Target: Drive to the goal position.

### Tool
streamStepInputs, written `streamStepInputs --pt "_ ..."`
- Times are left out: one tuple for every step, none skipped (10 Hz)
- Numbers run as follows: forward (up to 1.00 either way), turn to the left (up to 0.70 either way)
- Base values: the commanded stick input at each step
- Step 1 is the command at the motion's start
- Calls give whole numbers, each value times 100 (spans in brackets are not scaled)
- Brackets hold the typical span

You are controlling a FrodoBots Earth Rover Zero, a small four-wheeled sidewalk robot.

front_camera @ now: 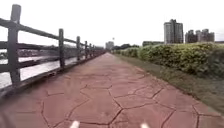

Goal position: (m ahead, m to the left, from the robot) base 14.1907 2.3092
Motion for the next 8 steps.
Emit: streamStepInputs --pt "70 0" --pt "70 0" --pt "70 0" --pt "70 0" --pt "70 0" --pt "70 0" --pt "70 0" --pt "70 0"
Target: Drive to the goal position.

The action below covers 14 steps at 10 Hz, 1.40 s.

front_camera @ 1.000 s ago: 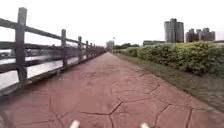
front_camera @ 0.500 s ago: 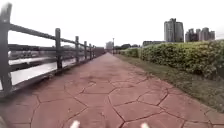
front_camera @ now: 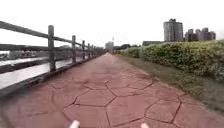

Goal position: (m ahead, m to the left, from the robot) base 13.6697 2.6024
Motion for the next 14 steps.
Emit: streamStepInputs --pt "70 0" --pt "70 0" --pt "70 0" --pt "70 0" --pt "70 0" --pt "70 0" --pt "70 0" --pt "70 0" --pt "70 0" --pt "70 0" --pt "70 0" --pt "70 0" --pt "70 0" --pt "70 0"
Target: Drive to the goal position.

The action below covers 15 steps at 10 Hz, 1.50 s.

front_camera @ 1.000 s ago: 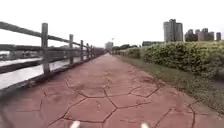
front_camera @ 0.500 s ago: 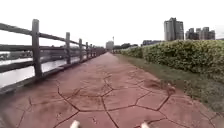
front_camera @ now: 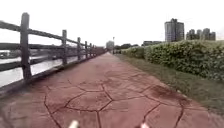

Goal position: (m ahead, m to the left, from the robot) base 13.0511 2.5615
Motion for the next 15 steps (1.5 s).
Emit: streamStepInputs --pt "70 0" --pt "70 0" --pt "70 0" --pt "70 0" --pt "70 0" --pt "70 0" --pt "70 0" --pt "70 0" --pt "70 0" --pt "70 0" --pt "70 0" --pt "70 0" --pt "70 0" --pt "70 0" --pt "70 0"
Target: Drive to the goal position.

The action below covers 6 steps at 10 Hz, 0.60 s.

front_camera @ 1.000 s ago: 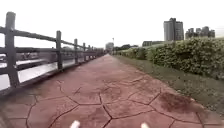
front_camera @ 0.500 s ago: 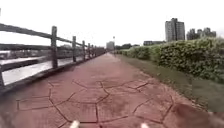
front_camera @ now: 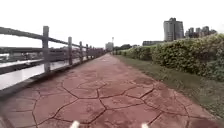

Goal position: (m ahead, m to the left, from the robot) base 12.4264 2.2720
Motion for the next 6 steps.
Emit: streamStepInputs --pt "70 0" --pt "70 0" --pt "70 0" --pt "70 0" --pt "70 0" --pt "70 0"
